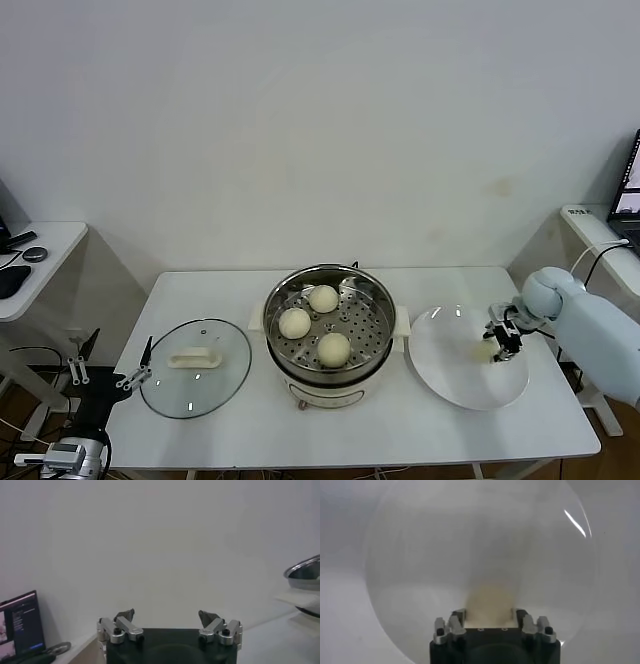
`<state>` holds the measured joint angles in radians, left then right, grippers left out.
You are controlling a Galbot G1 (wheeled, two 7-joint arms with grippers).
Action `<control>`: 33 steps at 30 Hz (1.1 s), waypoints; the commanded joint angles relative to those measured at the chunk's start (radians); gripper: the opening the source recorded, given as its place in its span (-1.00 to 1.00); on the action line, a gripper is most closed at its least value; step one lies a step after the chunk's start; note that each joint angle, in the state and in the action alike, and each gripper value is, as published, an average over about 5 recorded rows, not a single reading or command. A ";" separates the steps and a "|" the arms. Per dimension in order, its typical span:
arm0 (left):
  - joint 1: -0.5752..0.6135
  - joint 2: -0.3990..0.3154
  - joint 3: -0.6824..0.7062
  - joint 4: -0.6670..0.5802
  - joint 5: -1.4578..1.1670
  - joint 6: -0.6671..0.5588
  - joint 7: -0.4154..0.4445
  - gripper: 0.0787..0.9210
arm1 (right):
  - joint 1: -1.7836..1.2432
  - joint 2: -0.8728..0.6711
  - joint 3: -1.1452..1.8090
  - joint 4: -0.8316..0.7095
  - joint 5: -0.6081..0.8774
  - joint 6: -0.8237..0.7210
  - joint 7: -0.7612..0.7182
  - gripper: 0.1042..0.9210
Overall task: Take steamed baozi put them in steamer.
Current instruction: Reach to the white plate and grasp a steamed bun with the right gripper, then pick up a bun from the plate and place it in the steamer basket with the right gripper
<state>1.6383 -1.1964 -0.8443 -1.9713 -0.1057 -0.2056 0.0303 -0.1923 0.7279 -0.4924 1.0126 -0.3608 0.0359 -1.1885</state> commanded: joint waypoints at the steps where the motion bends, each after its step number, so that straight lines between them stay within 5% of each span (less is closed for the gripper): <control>1: 0.001 0.000 0.001 -0.003 0.000 0.001 0.002 0.77 | 0.069 -0.072 -0.067 0.099 0.078 -0.042 -0.038 -0.11; 10: -0.020 0.001 0.017 0.000 -0.004 0.004 0.004 0.77 | 0.524 -0.177 -0.419 0.266 0.363 -0.139 -0.085 -0.16; 19: -0.043 0.008 0.040 0.026 -0.010 0.002 0.002 0.77 | 0.991 -0.004 -0.769 0.443 0.684 -0.319 -0.016 -0.22; 27: -0.059 0.006 0.054 0.039 -0.007 0.004 -0.001 0.77 | 1.013 0.204 -0.858 0.558 0.911 -0.599 0.177 -0.20; 33: -0.057 0.000 0.052 0.041 -0.007 0.001 -0.003 0.77 | 0.899 0.291 -0.867 0.544 0.927 -0.735 0.277 -0.19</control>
<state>1.5840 -1.1951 -0.7934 -1.9318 -0.1129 -0.2036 0.0276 0.6591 0.8369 -1.2205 1.4735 0.3665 -0.4188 -1.0860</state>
